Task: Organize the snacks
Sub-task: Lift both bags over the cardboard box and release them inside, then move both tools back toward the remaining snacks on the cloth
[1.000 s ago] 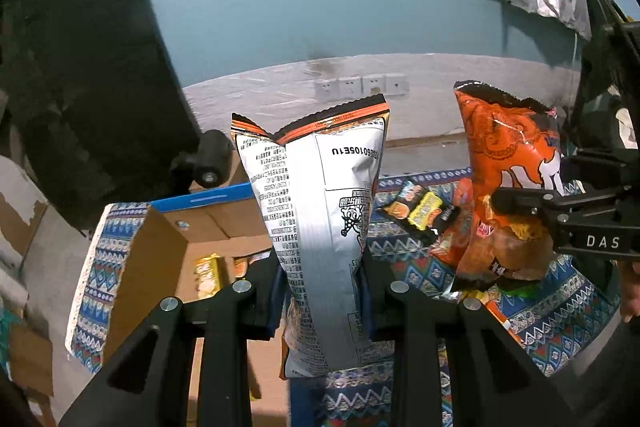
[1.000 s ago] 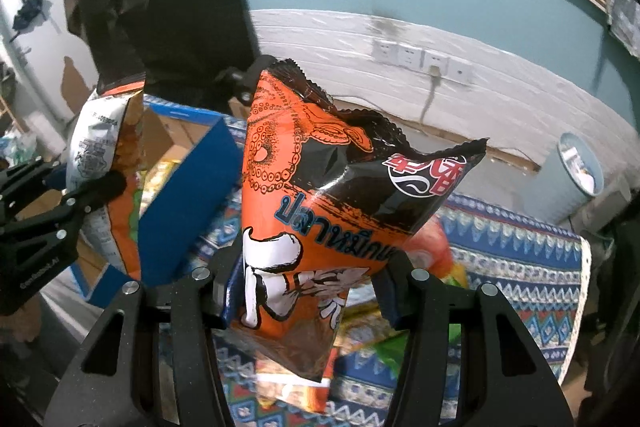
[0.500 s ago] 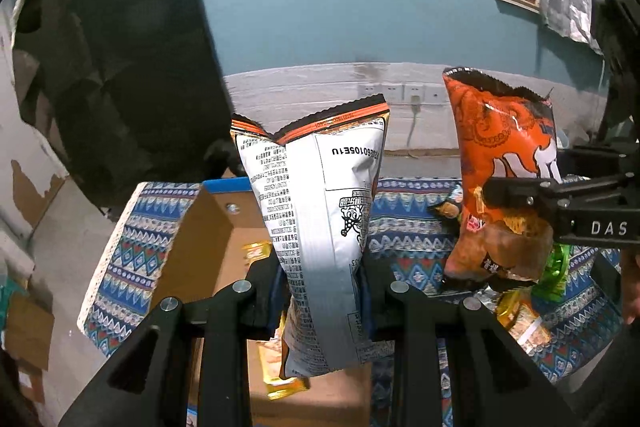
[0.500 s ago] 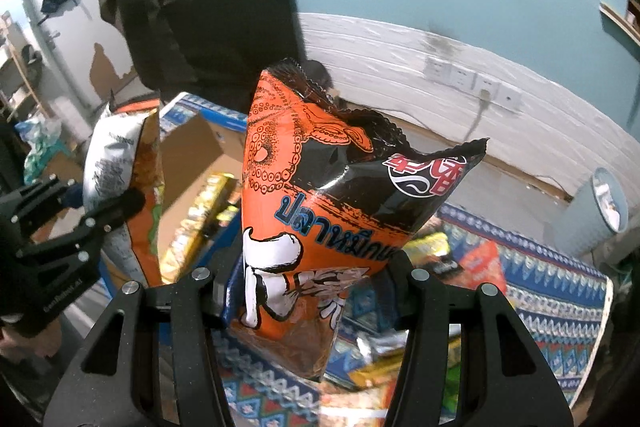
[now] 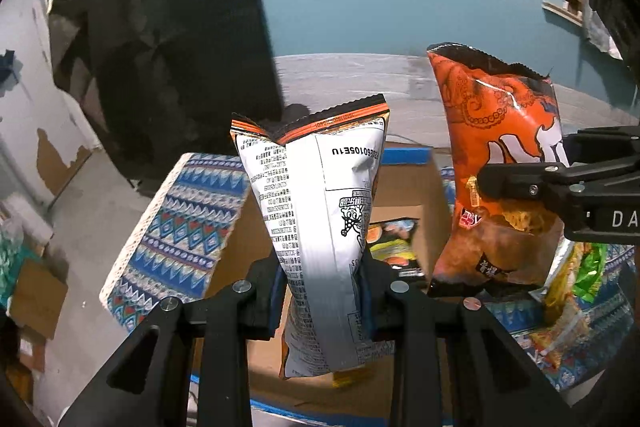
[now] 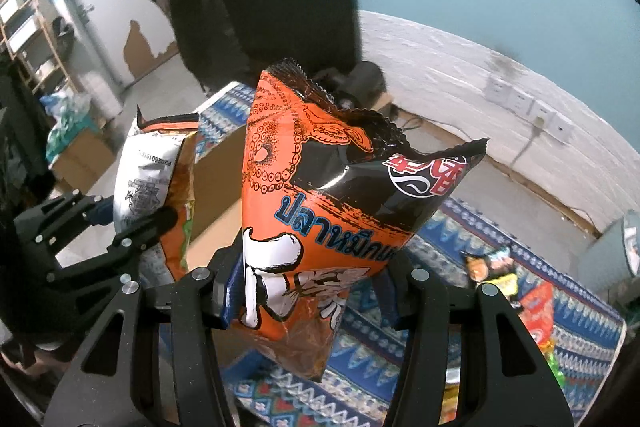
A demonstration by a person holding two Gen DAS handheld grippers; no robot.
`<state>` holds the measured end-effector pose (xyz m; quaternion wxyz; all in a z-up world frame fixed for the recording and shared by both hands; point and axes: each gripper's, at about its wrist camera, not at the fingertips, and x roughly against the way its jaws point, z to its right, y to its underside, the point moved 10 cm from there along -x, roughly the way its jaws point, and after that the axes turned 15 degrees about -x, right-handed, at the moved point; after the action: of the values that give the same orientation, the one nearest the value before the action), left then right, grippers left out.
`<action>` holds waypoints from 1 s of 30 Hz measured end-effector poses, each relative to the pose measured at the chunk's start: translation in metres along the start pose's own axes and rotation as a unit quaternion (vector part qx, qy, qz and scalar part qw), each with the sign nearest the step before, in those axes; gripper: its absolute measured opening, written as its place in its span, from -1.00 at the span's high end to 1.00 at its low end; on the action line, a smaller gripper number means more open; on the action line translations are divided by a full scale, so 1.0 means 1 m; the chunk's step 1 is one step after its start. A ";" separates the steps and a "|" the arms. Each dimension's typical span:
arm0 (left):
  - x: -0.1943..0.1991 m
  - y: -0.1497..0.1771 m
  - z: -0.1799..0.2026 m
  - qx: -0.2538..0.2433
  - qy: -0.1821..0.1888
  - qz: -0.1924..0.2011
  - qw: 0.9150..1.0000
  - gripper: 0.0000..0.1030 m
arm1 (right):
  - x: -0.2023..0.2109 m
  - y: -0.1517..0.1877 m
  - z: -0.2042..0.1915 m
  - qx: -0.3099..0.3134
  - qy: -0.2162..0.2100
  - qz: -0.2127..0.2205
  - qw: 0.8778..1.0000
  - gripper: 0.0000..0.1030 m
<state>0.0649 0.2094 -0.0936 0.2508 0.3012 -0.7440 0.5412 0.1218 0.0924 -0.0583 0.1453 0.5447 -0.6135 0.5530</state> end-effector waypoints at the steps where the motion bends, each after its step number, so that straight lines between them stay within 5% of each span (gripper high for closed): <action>1: -0.001 0.003 -0.004 0.004 0.000 -0.002 1.000 0.41 | -0.005 0.001 -0.005 0.002 -0.001 -0.003 1.000 -0.04; 13: -0.014 0.017 -0.021 0.016 -0.005 -0.028 0.999 0.40 | -0.042 0.005 -0.027 0.011 -0.008 -0.033 0.999 -0.07; 19: -0.016 0.021 -0.021 0.021 -0.009 -0.035 0.999 0.07 | -0.038 0.005 -0.029 0.016 -0.008 -0.028 0.999 -0.31; 30: -0.005 0.005 -0.001 -0.005 -0.005 -0.011 1.000 -0.17 | -0.021 0.007 -0.006 0.009 0.009 -0.022 1.000 -0.32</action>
<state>0.0648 0.2124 -0.0998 0.2545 0.3112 -0.7445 0.5330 0.1207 0.1069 -0.0763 0.1585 0.5544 -0.5951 0.5598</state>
